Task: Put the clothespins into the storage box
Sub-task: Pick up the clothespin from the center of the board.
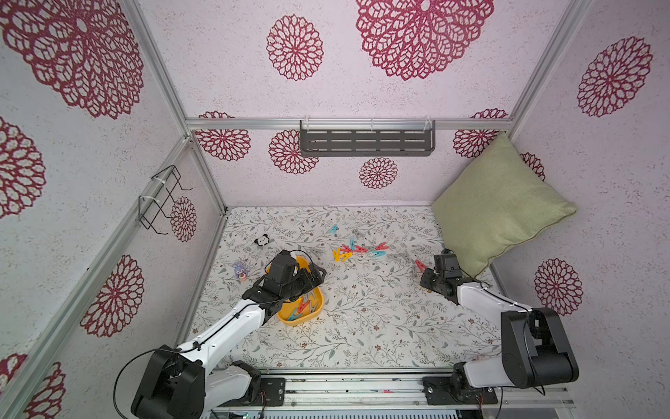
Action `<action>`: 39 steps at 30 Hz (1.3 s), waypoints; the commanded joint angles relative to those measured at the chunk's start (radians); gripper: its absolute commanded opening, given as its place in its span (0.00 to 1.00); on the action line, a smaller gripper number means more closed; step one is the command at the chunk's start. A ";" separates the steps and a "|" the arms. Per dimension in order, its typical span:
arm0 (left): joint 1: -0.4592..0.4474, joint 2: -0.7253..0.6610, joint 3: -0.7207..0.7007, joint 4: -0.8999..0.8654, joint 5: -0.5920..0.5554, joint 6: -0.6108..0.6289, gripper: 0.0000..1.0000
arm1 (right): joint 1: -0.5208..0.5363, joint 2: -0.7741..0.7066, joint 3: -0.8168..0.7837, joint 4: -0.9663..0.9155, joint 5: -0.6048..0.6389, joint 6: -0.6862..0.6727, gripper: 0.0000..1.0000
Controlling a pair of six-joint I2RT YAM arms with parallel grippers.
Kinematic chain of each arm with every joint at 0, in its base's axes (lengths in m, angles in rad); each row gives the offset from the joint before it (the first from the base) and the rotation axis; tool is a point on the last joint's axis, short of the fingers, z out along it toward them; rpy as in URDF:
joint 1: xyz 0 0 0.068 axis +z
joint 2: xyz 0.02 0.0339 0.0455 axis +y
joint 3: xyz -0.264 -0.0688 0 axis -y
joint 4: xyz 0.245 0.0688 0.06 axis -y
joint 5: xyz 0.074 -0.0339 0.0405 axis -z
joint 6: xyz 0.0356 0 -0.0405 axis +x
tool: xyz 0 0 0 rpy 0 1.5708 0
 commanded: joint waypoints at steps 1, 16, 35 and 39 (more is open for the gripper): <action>-0.012 0.004 0.022 0.028 0.002 0.016 0.97 | -0.007 0.029 0.005 0.017 -0.011 -0.019 0.32; -0.011 0.006 0.017 0.026 -0.002 0.024 0.97 | -0.009 0.095 0.003 0.025 0.019 -0.038 0.27; -0.006 -0.034 0.005 -0.007 -0.046 0.041 0.97 | 0.035 0.048 0.020 0.039 -0.013 -0.022 0.00; 0.020 -0.067 0.011 -0.053 -0.054 0.058 0.97 | 0.133 0.019 0.069 0.008 -0.012 -0.020 0.00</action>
